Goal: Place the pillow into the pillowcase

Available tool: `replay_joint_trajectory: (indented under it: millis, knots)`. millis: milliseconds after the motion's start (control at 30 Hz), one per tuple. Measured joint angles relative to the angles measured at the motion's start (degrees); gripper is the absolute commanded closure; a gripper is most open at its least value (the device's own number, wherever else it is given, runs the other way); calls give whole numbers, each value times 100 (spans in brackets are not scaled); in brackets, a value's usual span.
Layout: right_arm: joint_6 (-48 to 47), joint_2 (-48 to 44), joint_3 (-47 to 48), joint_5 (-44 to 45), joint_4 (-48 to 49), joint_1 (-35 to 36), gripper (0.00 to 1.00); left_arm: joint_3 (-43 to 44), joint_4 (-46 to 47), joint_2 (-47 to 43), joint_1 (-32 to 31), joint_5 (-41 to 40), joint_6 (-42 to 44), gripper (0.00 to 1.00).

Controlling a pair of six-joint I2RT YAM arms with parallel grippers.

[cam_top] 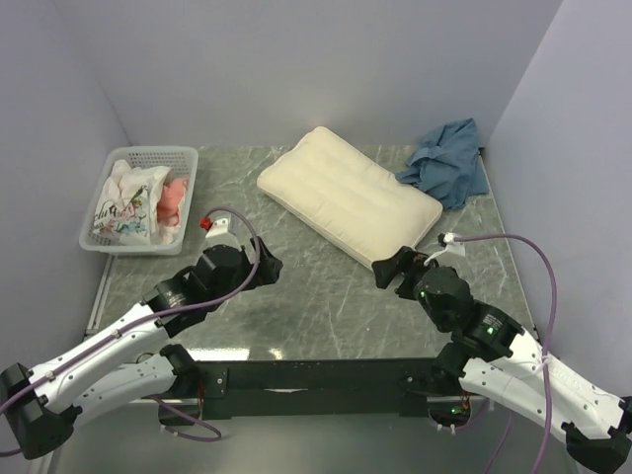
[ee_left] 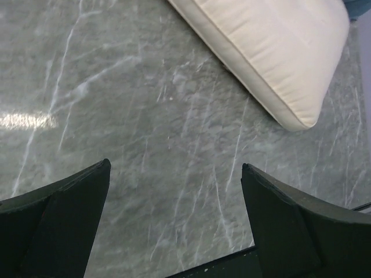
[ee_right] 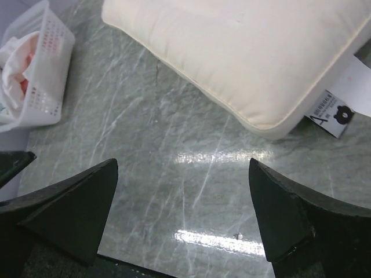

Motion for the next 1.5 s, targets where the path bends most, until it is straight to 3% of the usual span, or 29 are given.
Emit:
replay_joint_trajectory:
  millis: [333,533,633,700,800,1067,1267,1300,1333,1367,1433,1467,1500]
  knots:
    - [129,48,-308,293,-114,0,0,-39,-118,57,0,46,-291,1]
    - [-358,866,-280,-46,433,-199,0,114,20,802,7,37,-256,1]
    - [-538,1672,-9,-632,662,-946,0,435,348,1445,219,151,-157,1]
    - [-592,2282,177,-1071,927,-1915,0,800,673,2046,669,461,-66,1]
    - [-570,2949,330,-1408,1231,-2634,0,1484,1198,3099,1368,815,87,1]
    - [-229,3571,210,-1794,1843,-2874,0,3491,1832,6000,2190,1325,396,1]
    - [-107,3698,-144,-1921,2190,-2879,0,4336,1954,7305,2321,1449,385,2]
    - [-90,3770,-170,-1939,2236,-2879,0,4374,2098,7423,2339,1537,354,10]
    - [-68,3832,-175,-1943,2256,-2879,2,4389,2192,7471,2347,1596,332,24]
    - [-55,3908,-175,-1954,2304,-2881,4,4402,2323,7532,2367,1692,297,56]
    - [-37,4006,-175,-1982,2402,-2881,7,4406,2573,7600,2391,1869,203,88]
    - [-24,4041,-175,-2020,2461,-2879,10,4404,2693,7606,2398,1974,184,99]
    - [-26,4057,-175,-2039,2496,-2879,13,4402,2793,7606,2398,2013,155,99]
